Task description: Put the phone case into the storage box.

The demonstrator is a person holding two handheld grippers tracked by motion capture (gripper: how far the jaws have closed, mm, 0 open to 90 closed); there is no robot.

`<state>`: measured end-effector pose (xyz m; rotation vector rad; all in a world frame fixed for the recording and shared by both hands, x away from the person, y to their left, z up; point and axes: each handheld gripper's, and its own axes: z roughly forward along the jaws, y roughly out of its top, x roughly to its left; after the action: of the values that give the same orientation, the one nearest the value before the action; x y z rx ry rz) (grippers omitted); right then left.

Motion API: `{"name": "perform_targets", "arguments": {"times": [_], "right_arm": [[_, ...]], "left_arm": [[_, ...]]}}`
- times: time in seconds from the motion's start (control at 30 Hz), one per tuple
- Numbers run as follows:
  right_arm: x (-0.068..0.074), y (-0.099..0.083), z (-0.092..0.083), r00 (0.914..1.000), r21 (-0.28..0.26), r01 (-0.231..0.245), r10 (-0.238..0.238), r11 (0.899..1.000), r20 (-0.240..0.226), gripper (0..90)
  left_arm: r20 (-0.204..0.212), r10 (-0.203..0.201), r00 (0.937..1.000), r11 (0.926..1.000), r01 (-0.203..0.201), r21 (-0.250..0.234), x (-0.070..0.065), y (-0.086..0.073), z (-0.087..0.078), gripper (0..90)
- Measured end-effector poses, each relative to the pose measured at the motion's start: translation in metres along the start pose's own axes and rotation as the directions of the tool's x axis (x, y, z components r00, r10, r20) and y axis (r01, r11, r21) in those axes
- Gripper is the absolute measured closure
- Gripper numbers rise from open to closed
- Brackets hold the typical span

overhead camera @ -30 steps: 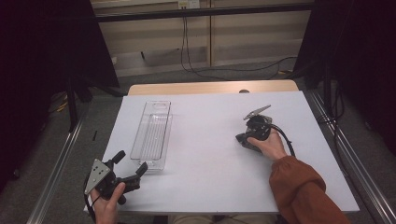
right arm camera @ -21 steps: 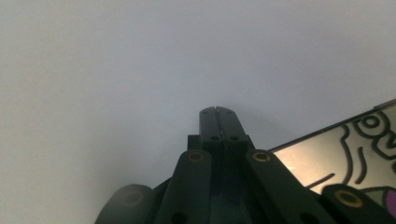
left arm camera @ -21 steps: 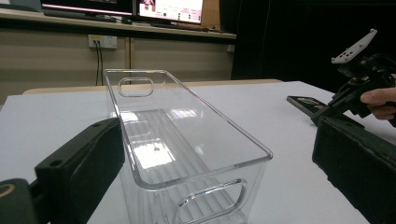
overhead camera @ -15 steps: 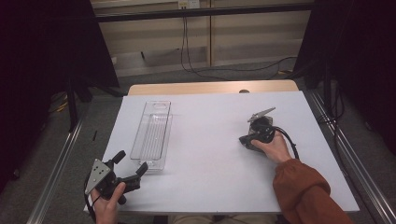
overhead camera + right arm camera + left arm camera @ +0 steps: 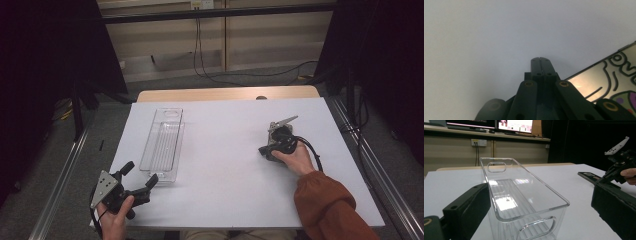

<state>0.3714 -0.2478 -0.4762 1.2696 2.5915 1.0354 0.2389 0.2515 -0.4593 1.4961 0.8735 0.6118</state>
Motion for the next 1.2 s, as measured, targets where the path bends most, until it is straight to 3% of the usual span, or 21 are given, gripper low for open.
{"name": "perform_targets", "arguments": {"times": [0.7, 0.73, 0.8, 0.83, 0.93, 1.0, 1.2], "right_arm": [[-0.002, -0.015, -0.015, 0.9993, 0.016, -0.017, 0.017, 1.000, 0.034, 90.0], [-0.004, -0.016, -0.015, 0.9995, 0.006, -0.001, 0.000, 1.000, 0.030, 90.0], [-0.003, -0.017, -0.018, 0.9992, 0.021, -0.018, 0.018, 1.000, 0.035, 90.0], [-0.004, -0.019, -0.017, 0.9994, -0.001, -0.013, 0.013, 1.000, 0.031, 90.0], [-0.005, -0.022, -0.021, 0.9986, 0.005, -0.011, 0.010, 1.000, 0.052, 90.0], [-0.006, -0.024, -0.022, 0.9984, 0.000, -0.034, 0.034, 0.999, 0.046, 90.0], [-0.007, -0.025, -0.024, 0.9985, -0.004, -0.037, 0.037, 0.999, 0.039, 90.0]], "left_arm": [[-0.001, -0.004, 1.0000, 1.0000, 0.004, 0.000, -0.001, 0.000, 0.000, 2.5], [-0.003, 0.001, 1.0000, 1.0000, -0.001, 0.000, 0.000, 0.000, 0.000, 2.5], [0.001, -0.002, 1.0000, 1.0000, 0.002, 0.000, 0.000, 0.000, 0.000, 2.5], [0.003, 0.002, 1.0000, 1.0000, -0.002, 0.003, 0.000, 0.000, 0.000, 2.5], [0.003, 0.002, 1.0000, 1.0000, -0.002, 0.001, 0.000, 0.000, 0.000, 2.5], [0.004, 0.002, 1.0000, 1.0000, -0.002, 0.001, 0.000, 0.000, 0.000, 2.5], [0.003, 0.001, 1.0000, 1.0000, -0.001, 0.001, 0.000, 0.000, 0.000, 2.5]]}}
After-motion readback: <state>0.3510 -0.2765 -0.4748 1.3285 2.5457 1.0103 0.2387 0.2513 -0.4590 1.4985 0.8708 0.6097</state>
